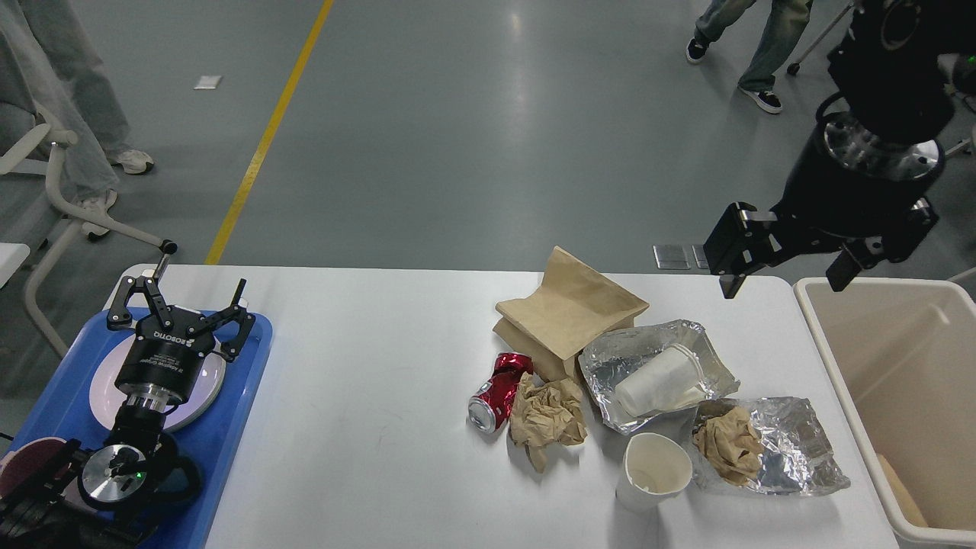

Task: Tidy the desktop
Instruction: 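Raise the right gripper and move it to the folded brown paper bag, then grasp the folded brown paper bag with the right gripper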

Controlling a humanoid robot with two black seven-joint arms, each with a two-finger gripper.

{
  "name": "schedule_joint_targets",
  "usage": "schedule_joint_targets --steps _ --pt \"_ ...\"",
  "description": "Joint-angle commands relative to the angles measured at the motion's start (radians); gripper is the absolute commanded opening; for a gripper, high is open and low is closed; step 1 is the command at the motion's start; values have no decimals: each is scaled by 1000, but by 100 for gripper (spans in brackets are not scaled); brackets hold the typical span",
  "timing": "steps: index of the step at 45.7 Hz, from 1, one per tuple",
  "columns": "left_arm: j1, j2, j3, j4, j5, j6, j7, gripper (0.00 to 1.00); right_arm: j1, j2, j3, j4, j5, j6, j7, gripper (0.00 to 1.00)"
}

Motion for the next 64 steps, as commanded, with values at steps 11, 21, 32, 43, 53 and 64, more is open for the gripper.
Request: schedule_joint_targets --steps 11,21,32,43,53,64 --pt "0 0 0 0 0 -1 0 96 35 2 29 17 35 -32 -23 100" --pt "0 0 0 0 0 -1 0 96 -291 33 157 -166 81 -342 -21 100" --pt "0 0 0 0 0 -4 0 96 -718 135 277 -491 82 -549 -24 100" --pt "0 0 0 0 0 -4 0 96 -1092 247 387 -833 93 -600 -32 100" --pt "0 0 0 0 0 -4 0 96 -1209 286 454 -930 78 -631 -35 100" --pt "0 0 0 0 0 -4 0 96 -1224 295 489 -948 86 -660 -36 100"
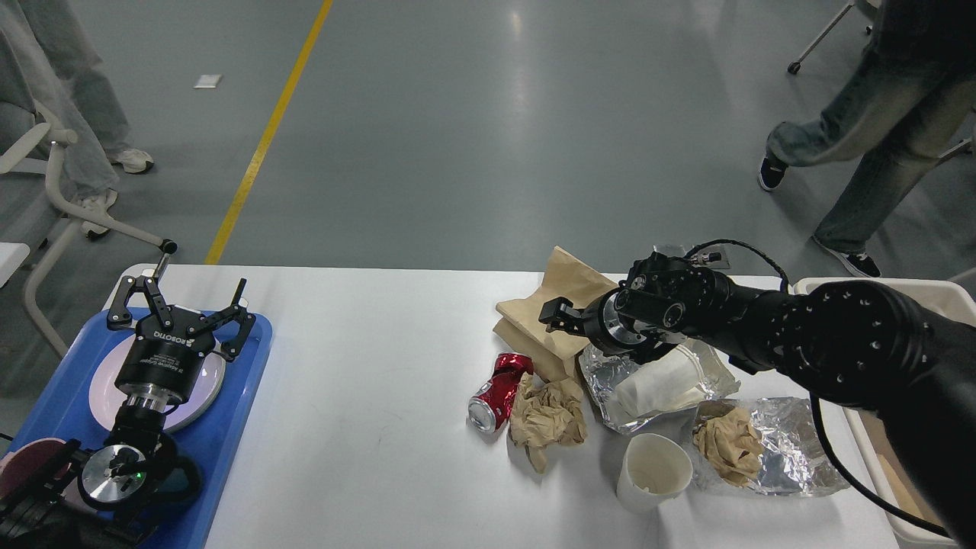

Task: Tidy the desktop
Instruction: 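Grasp the folded brown paper bag with the right gripper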

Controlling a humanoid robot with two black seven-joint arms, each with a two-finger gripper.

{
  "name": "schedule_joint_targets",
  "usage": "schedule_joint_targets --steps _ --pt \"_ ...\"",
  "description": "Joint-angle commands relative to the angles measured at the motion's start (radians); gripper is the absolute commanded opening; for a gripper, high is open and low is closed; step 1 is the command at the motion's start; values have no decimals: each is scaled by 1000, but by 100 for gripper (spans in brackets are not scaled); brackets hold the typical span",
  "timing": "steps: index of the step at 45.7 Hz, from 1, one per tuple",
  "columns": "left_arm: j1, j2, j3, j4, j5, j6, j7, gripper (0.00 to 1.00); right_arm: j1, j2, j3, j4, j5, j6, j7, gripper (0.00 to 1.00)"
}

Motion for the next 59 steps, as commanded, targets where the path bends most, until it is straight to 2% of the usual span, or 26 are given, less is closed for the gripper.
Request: schedule_joint_targets --steps 1,10,13,22,34,40,44,47,51,54,56,59 --pt "0 0 0 0 0 0 0 96 -2 5 30 -1 0 -10 -1 100" --pt "0 0 0 0 0 0 0 96 -10 40 76 -5 -3 -87 0 99" --pt "0 0 0 0 0 0 0 96 -13 48 78 -6 -3 -96 0 97" --pt "0 0 0 0 0 0 0 96 -53 97 76 -47 -8 -112 0 97" --pt "0 0 0 0 0 0 0 96 -71 98 115 -66 -6 -116 4 97" --pt "0 0 0 0 0 0 0 96 -82 98 115 -72 -8 -152 4 95" --pt "0 0 0 0 0 0 0 96 -85 98 115 -72 -9 -164 0 73" --pt "0 0 0 0 0 0 0 96 -88 97 115 -72 -8 -165 1 60" --pt "0 0 0 0 0 0 0 96 -93 98 113 -69 -9 -165 0 35" --pt "0 0 0 0 0 0 0 96 -93 98 113 -64 -17 -164 1 23" --pt "0 0 0 0 0 0 0 96 -93 98 113 -60 -23 -164 -3 12" --pt "0 0 0 0 0 0 0 96 -93 98 113 -60 -25 -164 -9 5"
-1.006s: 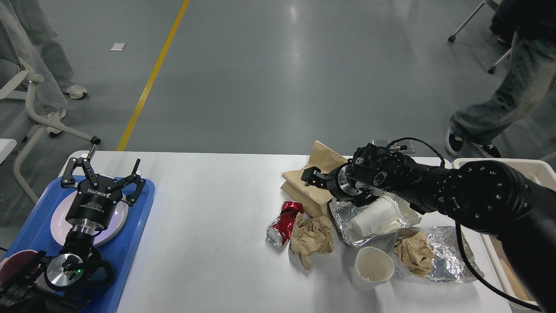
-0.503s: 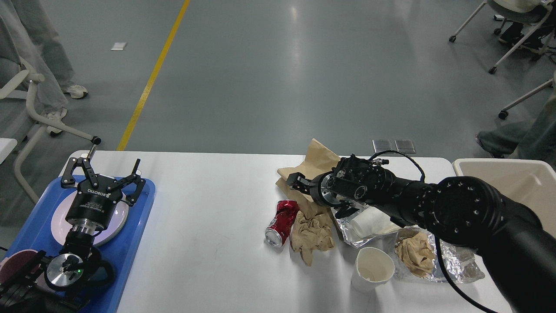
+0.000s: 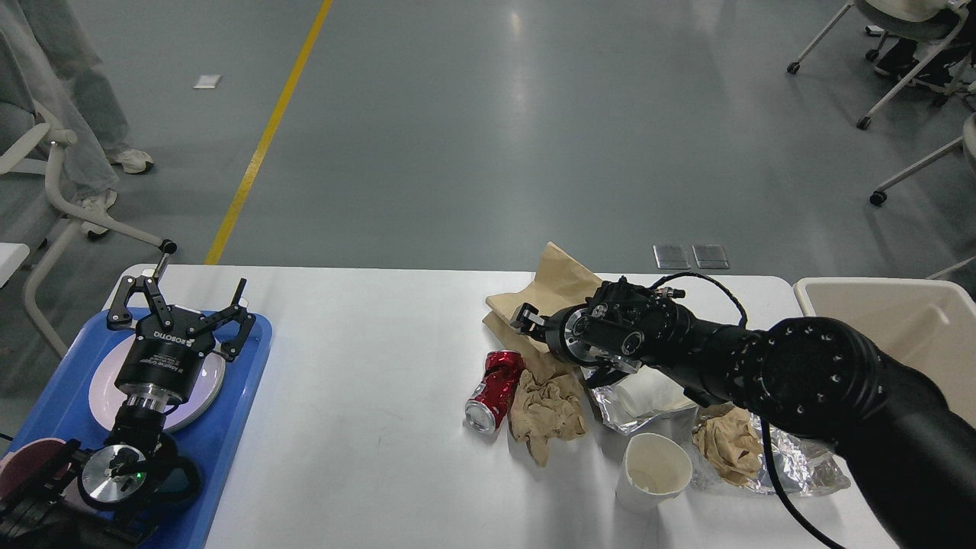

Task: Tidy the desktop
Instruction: 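Grasp the folded brown paper bag with the right gripper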

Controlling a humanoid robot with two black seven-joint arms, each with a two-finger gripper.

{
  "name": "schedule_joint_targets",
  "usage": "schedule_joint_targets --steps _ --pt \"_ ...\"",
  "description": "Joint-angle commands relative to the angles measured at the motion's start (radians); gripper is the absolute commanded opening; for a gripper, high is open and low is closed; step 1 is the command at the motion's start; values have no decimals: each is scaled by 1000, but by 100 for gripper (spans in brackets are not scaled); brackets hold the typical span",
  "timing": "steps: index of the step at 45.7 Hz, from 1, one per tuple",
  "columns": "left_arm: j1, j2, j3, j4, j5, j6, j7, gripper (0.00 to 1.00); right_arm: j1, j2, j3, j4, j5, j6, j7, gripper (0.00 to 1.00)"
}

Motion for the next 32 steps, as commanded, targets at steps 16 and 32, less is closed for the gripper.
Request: schedule_joint_targets --steps 16,32 --pt "0 0 0 0 0 0 0 96 17 5 3 15 -6 5 -20 0" --pt "0 0 0 0 0 0 0 96 55 -8 6 9 9 1 -20 0"
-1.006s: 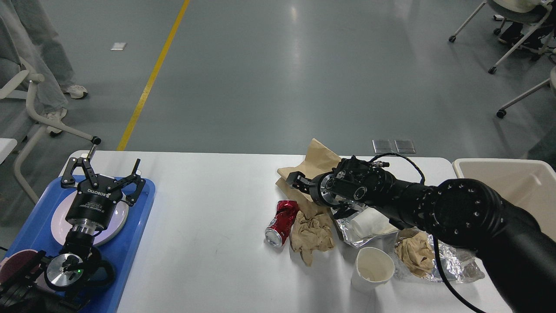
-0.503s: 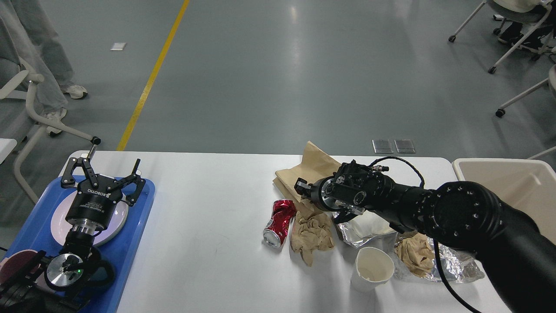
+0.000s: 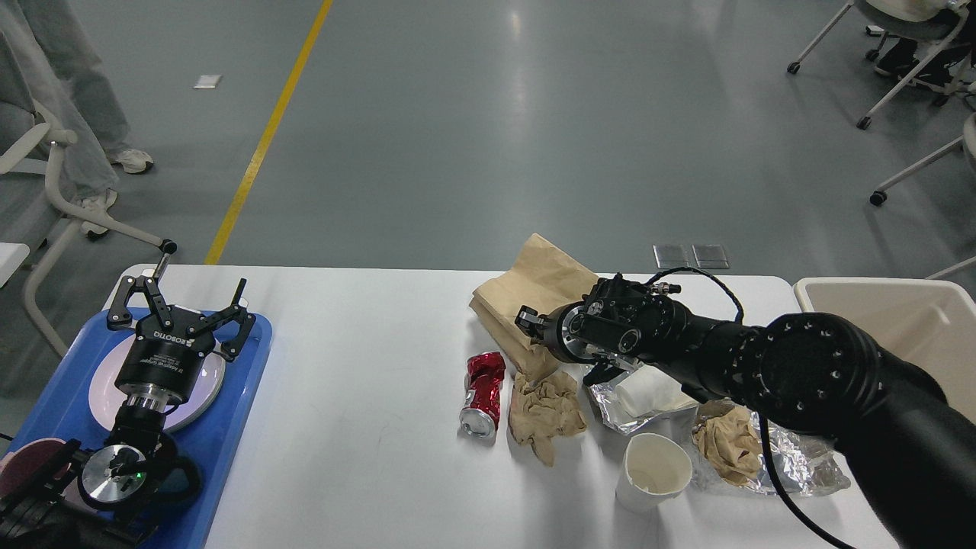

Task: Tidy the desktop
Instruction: 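Lift the paper bag and carry it over the white bin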

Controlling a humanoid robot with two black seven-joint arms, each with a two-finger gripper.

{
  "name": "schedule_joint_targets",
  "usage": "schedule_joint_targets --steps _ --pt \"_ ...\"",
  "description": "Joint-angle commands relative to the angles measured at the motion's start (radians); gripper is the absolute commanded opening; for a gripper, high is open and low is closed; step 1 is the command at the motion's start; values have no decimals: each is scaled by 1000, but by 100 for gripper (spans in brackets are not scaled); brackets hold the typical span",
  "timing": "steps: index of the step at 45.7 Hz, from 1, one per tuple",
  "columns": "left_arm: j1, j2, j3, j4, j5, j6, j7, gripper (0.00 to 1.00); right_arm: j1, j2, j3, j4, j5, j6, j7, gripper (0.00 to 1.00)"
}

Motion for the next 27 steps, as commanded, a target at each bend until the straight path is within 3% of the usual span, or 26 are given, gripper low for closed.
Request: schedule_joint_targets --steps 1,16,27 --pt "0 0 0 0 0 0 0 96 48 -11 3 12 14 3 0 0" --pt "0 0 0 0 0 0 0 96 346 -186 -31 279 14 52 -38 0" --pt "0 0 0 0 0 0 0 96 780 -363 -311 658 17 228 -29 0"
